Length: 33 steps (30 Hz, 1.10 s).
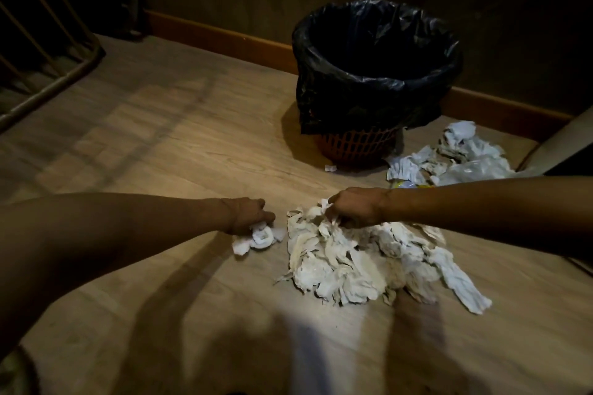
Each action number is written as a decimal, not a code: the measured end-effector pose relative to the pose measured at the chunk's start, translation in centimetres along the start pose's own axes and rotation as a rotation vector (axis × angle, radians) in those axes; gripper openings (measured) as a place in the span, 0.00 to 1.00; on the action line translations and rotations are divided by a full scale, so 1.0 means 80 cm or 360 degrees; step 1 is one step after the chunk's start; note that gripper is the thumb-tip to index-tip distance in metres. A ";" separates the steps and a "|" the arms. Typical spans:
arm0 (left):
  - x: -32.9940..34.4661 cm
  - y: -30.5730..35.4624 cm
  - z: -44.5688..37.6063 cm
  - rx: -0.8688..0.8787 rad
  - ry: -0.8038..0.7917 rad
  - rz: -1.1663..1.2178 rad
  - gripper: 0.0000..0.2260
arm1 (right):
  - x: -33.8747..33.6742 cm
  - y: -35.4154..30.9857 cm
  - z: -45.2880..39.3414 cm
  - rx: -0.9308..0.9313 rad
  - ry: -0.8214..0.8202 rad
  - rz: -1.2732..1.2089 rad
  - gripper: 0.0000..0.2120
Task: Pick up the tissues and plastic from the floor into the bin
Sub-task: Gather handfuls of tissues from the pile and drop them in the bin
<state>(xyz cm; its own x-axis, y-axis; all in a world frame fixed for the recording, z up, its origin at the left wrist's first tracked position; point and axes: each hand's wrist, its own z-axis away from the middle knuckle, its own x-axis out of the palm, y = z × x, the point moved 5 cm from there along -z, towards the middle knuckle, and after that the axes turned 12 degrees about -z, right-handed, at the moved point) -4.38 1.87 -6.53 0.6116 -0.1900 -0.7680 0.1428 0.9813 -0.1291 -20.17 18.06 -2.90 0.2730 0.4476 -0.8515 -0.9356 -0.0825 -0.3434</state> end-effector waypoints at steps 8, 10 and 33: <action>-0.079 -0.057 0.043 -0.0422 0.0330 0.0322 0.24 | -0.094 -0.019 0.021 0.0092 0.0493 -0.0183 0.08; -0.097 -0.073 0.055 -0.0535 0.0404 0.0377 0.25 | -0.123 -0.028 0.027 0.0085 0.0625 -0.0229 0.10; -0.312 -0.105 0.160 -0.0942 0.1883 0.1045 0.17 | -0.337 0.048 0.158 0.0833 0.2165 -0.0812 0.05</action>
<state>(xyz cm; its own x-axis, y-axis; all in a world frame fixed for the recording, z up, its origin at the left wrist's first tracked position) -10.90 -2.03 21.76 -0.5782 0.1329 -0.8050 -0.4116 0.8044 0.4284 -33.95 16.94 23.74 0.2963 -0.8161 -0.4962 -0.5746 0.2627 -0.7752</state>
